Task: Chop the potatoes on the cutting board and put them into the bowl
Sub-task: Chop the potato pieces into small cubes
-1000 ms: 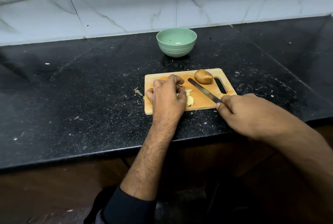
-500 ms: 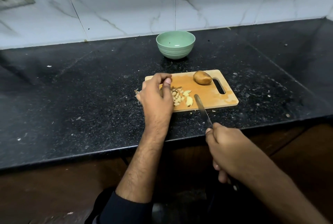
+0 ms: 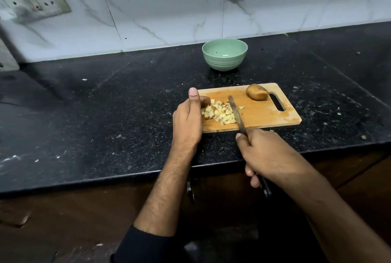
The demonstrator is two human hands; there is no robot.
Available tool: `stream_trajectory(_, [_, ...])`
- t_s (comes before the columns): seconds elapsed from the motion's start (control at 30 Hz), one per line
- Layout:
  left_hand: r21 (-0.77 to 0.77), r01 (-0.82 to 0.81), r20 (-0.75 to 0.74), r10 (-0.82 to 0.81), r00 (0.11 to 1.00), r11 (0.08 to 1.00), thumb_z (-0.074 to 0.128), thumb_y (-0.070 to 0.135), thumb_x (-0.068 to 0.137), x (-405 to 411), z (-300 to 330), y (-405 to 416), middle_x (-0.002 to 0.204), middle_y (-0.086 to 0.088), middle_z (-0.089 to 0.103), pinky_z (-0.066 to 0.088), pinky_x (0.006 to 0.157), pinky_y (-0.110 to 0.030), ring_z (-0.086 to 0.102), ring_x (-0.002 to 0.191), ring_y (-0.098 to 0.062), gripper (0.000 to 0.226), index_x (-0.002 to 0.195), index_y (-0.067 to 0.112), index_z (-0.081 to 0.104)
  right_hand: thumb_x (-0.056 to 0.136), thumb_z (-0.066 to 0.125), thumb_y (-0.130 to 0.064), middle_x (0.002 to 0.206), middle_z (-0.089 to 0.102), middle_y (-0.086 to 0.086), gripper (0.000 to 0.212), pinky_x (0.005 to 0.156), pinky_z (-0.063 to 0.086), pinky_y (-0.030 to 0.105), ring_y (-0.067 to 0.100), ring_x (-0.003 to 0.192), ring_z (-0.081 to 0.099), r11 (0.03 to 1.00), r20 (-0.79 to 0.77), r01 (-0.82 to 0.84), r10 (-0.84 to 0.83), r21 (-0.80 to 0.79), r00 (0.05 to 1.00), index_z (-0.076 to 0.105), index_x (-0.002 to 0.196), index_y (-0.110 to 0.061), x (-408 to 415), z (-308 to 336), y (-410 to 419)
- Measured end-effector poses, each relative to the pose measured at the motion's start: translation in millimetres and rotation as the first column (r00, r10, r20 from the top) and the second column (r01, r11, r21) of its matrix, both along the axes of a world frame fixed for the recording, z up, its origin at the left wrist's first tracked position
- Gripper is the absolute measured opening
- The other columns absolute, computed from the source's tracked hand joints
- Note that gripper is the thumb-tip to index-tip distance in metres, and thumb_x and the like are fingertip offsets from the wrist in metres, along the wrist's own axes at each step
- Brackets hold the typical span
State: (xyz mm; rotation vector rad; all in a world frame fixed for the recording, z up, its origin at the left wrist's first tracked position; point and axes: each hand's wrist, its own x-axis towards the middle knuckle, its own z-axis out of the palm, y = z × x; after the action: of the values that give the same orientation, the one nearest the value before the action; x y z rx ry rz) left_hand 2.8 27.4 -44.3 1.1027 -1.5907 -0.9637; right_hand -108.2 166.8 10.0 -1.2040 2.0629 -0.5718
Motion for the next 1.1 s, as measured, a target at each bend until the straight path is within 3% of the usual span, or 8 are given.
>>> stream_trajectory(0.17, [-0.014, 0.038, -0.024, -0.039, 0.999, 0.999, 0.025, 0.067, 0.098, -0.7, 0.5, -2.1, 0.099, 0.011, 0.076, 0.053, 0.094, -0.035, 0.069, 0.098, -0.002, 0.070, 0.101, 0.021, 0.078, 0.108, 0.037, -0.039, 0.065, 0.070, 0.003, 0.027, 0.042, 0.051, 0.026, 0.017, 0.043, 0.067, 0.999, -0.130, 0.025, -0.030, -0.043, 0.991, 0.055, 0.116, -0.021, -13.1, 1.7, -1.1])
stream_trajectory(0.3, [-0.076, 0.129, 0.083, -0.123, 0.989, 0.989, 0.050, 0.054, 0.100, -3.5, -0.6, -1.9, 0.089, 0.016, 0.071, 0.050, 0.079, -0.026, 0.063, 0.085, 0.005, 0.042, 0.101, 0.020, 0.075, 0.107, 0.036, -0.042, 0.072, 0.069, 0.004, 0.031, 0.041, 0.053, 0.027, 0.016, 0.042, 0.066, 0.998, -0.221, 0.065, -0.067, -0.015, 0.973, 0.056, 0.114, -0.020, -24.6, -1.8, -1.6])
stream_trajectory(0.4, [-0.127, 0.220, 0.241, -0.185, 0.953, 0.967, 0.058, 0.056, 0.093, -8.6, -4.9, -5.9, 0.113, 0.011, 0.071, 0.052, 0.095, -0.031, 0.063, 0.104, -0.003, 0.046, 0.120, 0.021, 0.071, 0.107, 0.032, -0.042, 0.071, 0.069, 0.006, 0.035, 0.041, 0.052, 0.028, 0.017, 0.040, 0.066, 0.996, -0.243, 0.088, -0.087, -0.007, 0.966, 0.056, 0.107, -0.017, -30.1, -1.3, -3.3])
stream_trajectory(0.53, [-0.210, 0.267, 0.431, -0.156, 0.889, 0.940, 0.050, 0.067, 0.089, -14.9, -8.5, -11.6, 0.135, 0.000, 0.062, 0.042, 0.110, -0.047, 0.054, 0.128, -0.015, 0.066, 0.130, 0.017, 0.064, 0.107, 0.029, -0.046, 0.072, 0.068, 0.002, 0.035, 0.043, 0.048, 0.025, 0.014, 0.041, 0.066, 0.996, -0.263, 0.055, -0.036, 0.065, 0.964, 0.055, 0.104, -0.022, -27.4, -3.6, -9.5])
stream_trajectory(0.63, [-0.225, 0.274, 0.478, -0.140, 0.867, 0.935, 0.046, 0.070, 0.088, -16.9, -8.9, -12.3, 0.137, 0.000, 0.061, 0.038, 0.112, -0.051, 0.051, 0.132, -0.015, 0.070, 0.132, 0.018, 0.063, 0.107, 0.030, -0.047, 0.069, 0.069, 0.002, 0.033, 0.044, 0.046, 0.025, 0.013, 0.040, 0.065, 0.997, -0.239, 0.003, 0.014, 0.071, 0.971, 0.054, 0.102, -0.025, -25.6, -1.1, -10.3])
stream_trajectory(0.8, [-0.268, 0.271, 0.532, -0.092, 0.842, 0.925, 0.050, 0.066, 0.091, -16.6, -5.9, -9.2, 0.141, 0.003, 0.058, 0.032, 0.115, -0.052, 0.047, 0.134, -0.012, 0.064, 0.135, 0.019, 0.061, 0.106, 0.033, -0.049, 0.068, 0.067, -0.002, 0.030, 0.051, 0.049, 0.027, 0.010, 0.039, 0.064, 0.999, -0.343, 0.023, -0.029, -0.022, 0.939, 0.054, 0.096, -0.029, -37.8, 8.9, -6.3])
stream_trajectory(0.97, [-0.407, 0.316, 0.620, 0.004, 0.785, 0.857, 0.048, 0.063, 0.093, -18.9, -3.7, 7.7, 0.143, 0.003, 0.055, 0.023, 0.112, -0.041, 0.043, 0.136, -0.014, 0.062, 0.136, 0.020, 0.059, 0.102, 0.038, -0.053, 0.072, 0.062, -0.004, 0.031, 0.070, 0.054, 0.034, 0.021, 0.070, 0.067, 0.999, -0.467, 0.008, 0.011, 0.039, 0.884, 0.057, 0.090, -0.031, -55.6, -1.4, -3.0])
stream_trajectory(1.1, [-0.491, 0.369, 0.680, 0.082, 0.728, 0.789, 0.048, 0.055, 0.097, -23.4, -2.1, 13.9, 0.152, 0.004, 0.046, 0.022, 0.110, -0.042, 0.038, 0.140, -0.016, 0.054, 0.143, 0.027, 0.053, 0.101, 0.039, -0.053, 0.069, 0.062, -0.004, 0.030, 0.073, 0.058, 0.036, 0.019, 0.066, 0.064, 0.999, -0.446, -0.039, 0.047, 0.026, 0.894, 0.053, 0.086, -0.031, -60.4, 1.7, -3.0])
